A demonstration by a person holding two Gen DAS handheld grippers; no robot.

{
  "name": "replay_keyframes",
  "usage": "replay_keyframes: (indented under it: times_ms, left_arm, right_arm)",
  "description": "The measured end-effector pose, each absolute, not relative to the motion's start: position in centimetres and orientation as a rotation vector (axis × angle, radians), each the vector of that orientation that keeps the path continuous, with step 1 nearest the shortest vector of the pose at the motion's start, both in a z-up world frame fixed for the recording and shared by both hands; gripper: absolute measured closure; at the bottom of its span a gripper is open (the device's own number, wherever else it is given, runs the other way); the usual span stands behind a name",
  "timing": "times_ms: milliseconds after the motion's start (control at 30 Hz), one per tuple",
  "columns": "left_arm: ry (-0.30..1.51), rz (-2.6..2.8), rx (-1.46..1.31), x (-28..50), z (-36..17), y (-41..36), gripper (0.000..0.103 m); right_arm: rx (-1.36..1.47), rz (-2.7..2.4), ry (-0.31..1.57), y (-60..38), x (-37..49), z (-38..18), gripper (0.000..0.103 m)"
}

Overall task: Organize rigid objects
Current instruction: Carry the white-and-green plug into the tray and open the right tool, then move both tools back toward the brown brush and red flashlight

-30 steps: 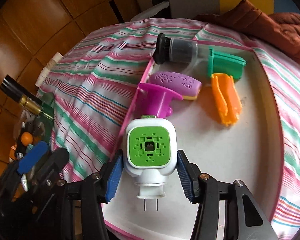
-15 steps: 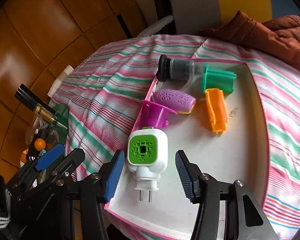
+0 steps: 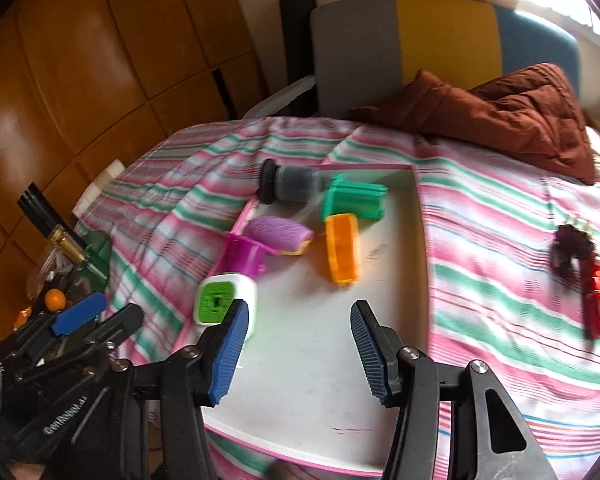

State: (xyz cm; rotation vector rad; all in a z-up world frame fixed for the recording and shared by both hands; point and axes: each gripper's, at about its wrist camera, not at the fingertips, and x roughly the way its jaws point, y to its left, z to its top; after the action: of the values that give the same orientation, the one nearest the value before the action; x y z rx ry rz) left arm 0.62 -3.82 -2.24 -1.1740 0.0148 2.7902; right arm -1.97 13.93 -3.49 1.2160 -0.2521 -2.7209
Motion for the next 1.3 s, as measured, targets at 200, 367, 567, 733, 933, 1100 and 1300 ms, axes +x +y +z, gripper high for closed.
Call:
replay_keyframes:
  times_ms: [200,367,567,733,933,1100,1300]
  left_arm:
    - [0.052,2.761,-1.156,0.9,-1.9,-2.2,0.048]
    - [0.085,2.734,-1.134,0.9,-1.5,-0.7,0.048]
    - [0.117,2.698,-1.123,0.9,-1.3,1.0,0.048]
    - [0.146,2.666,-1.114,0.8,-1.1,2.5,0.048]
    - [0.19,2.634,-1.092,0.7,-0.8,4.7,0.048]
    - [0.23,2.596,-1.09,0.7,-0.7,6.6,0.048]
    - [0.277,2.569,-1.077,0.7,-0.8,9.1,0.048]
  right_arm:
    - [1.213,-2.815,-0.252,17.5,-0.6,-3.2,0.048]
    - [1.218,-2.904,-0.236,21.2,0.7,-2.9,0.048]
    - [1.235,-3.022,-0.264,26.8,2.1,-2.4,0.048]
    - [1.271,-3.118,-0.231,31.4,3.3,-1.9,0.048]
    - [1.29,-3.248,-0.262,37.8,5.1,-1.7,0.048]
    - [1.268,-3.338,-0.358,42.1,6.4,-2.4,0.048]
    - [1.327,-3.315,-0.677,45.6,7.1,-3.8,0.048]
